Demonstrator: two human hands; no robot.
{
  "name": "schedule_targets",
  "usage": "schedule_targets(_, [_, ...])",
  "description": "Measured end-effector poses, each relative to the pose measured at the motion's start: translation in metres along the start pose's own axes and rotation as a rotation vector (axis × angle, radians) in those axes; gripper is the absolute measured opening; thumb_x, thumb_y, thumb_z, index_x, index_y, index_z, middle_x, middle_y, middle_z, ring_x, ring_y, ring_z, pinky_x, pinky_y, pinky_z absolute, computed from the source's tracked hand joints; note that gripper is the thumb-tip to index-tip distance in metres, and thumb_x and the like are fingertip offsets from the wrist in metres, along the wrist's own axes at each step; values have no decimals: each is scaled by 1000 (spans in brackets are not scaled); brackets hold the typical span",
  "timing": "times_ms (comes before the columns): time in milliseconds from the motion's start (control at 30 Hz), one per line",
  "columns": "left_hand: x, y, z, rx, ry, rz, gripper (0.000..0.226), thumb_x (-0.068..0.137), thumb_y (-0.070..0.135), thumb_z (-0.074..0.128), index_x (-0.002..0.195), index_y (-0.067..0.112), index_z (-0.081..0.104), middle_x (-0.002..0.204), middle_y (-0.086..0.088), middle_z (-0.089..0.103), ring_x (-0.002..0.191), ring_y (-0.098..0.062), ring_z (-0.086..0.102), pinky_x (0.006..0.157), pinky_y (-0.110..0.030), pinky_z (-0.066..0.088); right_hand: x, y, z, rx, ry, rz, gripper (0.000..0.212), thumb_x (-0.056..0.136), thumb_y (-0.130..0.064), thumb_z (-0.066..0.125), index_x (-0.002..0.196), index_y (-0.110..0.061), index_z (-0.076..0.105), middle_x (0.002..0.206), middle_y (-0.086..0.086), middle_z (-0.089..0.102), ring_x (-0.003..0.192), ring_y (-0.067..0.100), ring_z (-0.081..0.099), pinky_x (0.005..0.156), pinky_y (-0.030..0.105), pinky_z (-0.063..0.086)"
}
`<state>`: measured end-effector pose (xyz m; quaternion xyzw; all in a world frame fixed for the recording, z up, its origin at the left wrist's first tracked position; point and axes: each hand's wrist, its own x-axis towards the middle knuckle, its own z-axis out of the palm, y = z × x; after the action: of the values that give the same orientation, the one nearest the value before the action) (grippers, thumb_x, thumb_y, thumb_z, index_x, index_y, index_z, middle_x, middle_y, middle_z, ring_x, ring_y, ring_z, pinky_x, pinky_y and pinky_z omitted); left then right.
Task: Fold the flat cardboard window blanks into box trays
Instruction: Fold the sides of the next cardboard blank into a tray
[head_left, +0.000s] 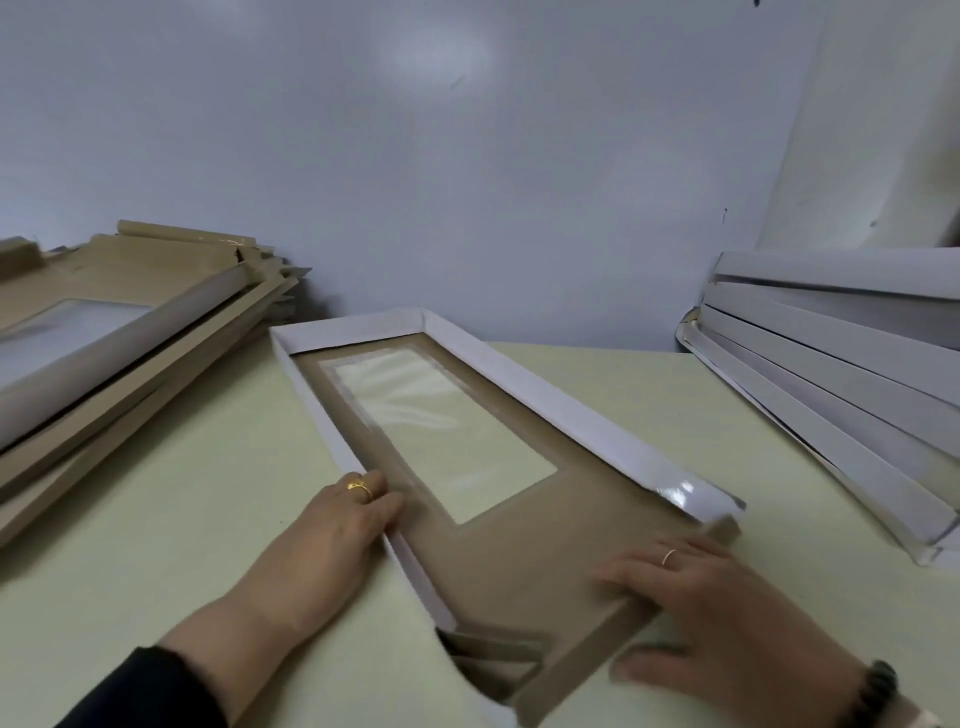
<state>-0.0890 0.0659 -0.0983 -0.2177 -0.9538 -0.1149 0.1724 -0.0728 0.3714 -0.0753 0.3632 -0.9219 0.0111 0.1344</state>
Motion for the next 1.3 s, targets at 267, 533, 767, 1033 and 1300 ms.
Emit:
schedule_targets(267, [-1,-12,-9,-84,114,-309,39,79,-14,51,111,4,65,125,-10,55,114,-30,53,91,-32,40,14,-24,20,-180,221,-116,29,62,-6,45,67,-22,68,60,-7,57,52,13,53,47,18,43])
schedule_targets(533, [-15,77,-8,94,-285,66,68,91,59,11,106,30,71,108,10,69,96,-7,66,82,-21,47,37,-60,34,80,-80,-22,48,69,-54,44,103,-33,70,109,-22,64,99,-3,61,85,14,46])
schedule_targets(767, [-31,31,-7,21,-433,-36,82,59,81,-10,134,48,-18,142,34,-20,135,3,-19,113,-19,8,26,-34,28,355,-279,-26,68,81,-65,27,143,-43,9,145,-35,-4,130,-19,-12,113,15,-7])
schedule_targets(1033, [-41,5,-18,-462,-385,-129,49,80,62,30,128,54,33,137,41,26,129,23,7,106,-2,7,18,-7,25,789,-119,164,37,74,-44,70,108,-49,55,124,-38,45,122,-19,32,104,7,24])
schedule_targets(1300, [-38,25,-13,-286,111,-166,44,96,31,34,133,54,34,114,29,49,100,8,48,81,-12,42,25,-13,30,694,285,418,16,83,-20,65,73,-32,63,61,-27,58,62,-7,54,58,5,37])
